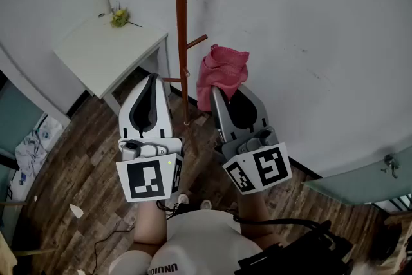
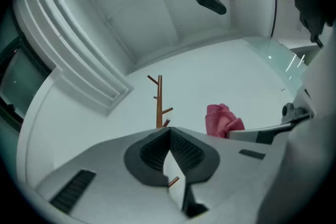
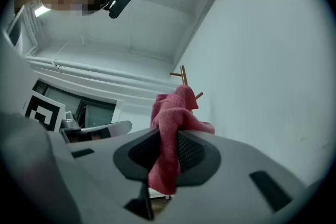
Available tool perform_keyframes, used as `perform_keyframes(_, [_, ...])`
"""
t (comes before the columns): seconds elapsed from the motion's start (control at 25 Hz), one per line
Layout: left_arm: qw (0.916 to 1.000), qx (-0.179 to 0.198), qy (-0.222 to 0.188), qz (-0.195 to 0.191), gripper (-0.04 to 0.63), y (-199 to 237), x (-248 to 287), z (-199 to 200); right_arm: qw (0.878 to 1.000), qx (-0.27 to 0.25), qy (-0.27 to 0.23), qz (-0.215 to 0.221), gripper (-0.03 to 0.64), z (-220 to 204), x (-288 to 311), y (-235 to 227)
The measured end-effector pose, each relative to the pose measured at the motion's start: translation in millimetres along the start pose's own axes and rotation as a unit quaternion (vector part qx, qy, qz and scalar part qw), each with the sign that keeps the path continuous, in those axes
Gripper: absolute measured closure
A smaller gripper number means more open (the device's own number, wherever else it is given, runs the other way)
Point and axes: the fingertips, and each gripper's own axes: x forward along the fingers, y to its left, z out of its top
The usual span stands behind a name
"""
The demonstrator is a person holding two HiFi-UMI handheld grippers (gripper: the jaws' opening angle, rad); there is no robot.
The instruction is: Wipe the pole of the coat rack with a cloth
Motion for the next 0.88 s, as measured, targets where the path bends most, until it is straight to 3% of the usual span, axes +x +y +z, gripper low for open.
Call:
perform_keyframes(0.08, [0.9996, -0.017, -0.02, -0.004, 0.586, -2.8, 2.3, 6.5, 1.0, 0.0, 0.0, -0.001, 0.535, -0.7, 0.4, -0.6])
perform_keyframes(0.2, [0.9992, -0.003, -0.039, -0.01, 0.586, -1.1, 1.7, 10.1, 1.0, 0.0, 0.0, -0.002, 0.535, -2.3, 0.4, 1.0])
perform_keyframes(0.88, [0.9989, -0.04, -0.025, -0.008, 0.586, 46.5, 0.3, -15.5, 1.0, -0.006, 0.006, -0.018, 0.535, -22.0, 29.0, 20.2])
